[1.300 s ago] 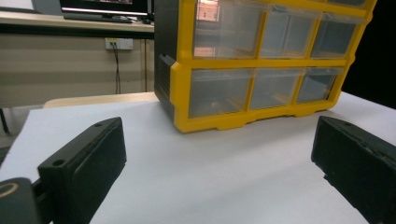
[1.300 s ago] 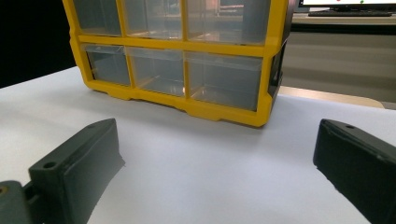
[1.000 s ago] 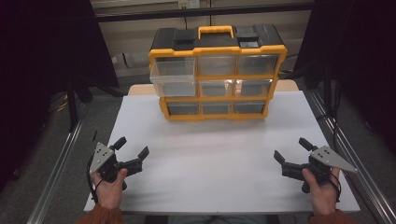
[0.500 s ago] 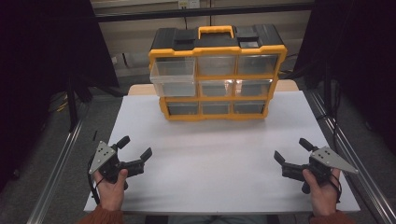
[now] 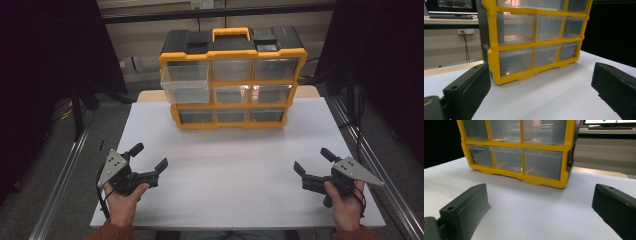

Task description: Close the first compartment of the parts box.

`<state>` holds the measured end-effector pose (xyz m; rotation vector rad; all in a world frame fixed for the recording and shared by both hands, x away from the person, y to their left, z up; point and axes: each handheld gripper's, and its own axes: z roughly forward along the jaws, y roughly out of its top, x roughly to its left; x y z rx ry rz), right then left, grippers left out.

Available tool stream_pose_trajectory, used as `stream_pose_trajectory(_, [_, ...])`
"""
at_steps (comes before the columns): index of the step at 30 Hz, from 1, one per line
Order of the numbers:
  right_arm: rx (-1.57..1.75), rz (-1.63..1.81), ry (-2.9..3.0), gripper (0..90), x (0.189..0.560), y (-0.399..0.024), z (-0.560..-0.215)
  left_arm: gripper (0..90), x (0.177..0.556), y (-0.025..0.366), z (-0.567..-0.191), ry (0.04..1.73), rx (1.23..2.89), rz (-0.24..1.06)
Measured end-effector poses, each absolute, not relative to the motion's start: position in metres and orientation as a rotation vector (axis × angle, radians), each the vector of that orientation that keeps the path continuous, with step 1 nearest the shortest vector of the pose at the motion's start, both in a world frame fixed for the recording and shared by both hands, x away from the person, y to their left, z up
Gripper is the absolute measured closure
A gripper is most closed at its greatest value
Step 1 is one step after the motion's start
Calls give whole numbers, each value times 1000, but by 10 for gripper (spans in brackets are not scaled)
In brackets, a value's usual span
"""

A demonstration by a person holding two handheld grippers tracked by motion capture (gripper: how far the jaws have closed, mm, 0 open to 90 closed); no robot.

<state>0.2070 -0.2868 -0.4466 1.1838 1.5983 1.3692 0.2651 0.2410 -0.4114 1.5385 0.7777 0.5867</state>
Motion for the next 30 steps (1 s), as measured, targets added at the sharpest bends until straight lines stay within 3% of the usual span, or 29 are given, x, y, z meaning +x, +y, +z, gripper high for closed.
stream_pose_trajectory(30, [1171, 1379, 1600, 3, 205, -287, -446, 87, 283, 190, -364, 617, 1564, 580])
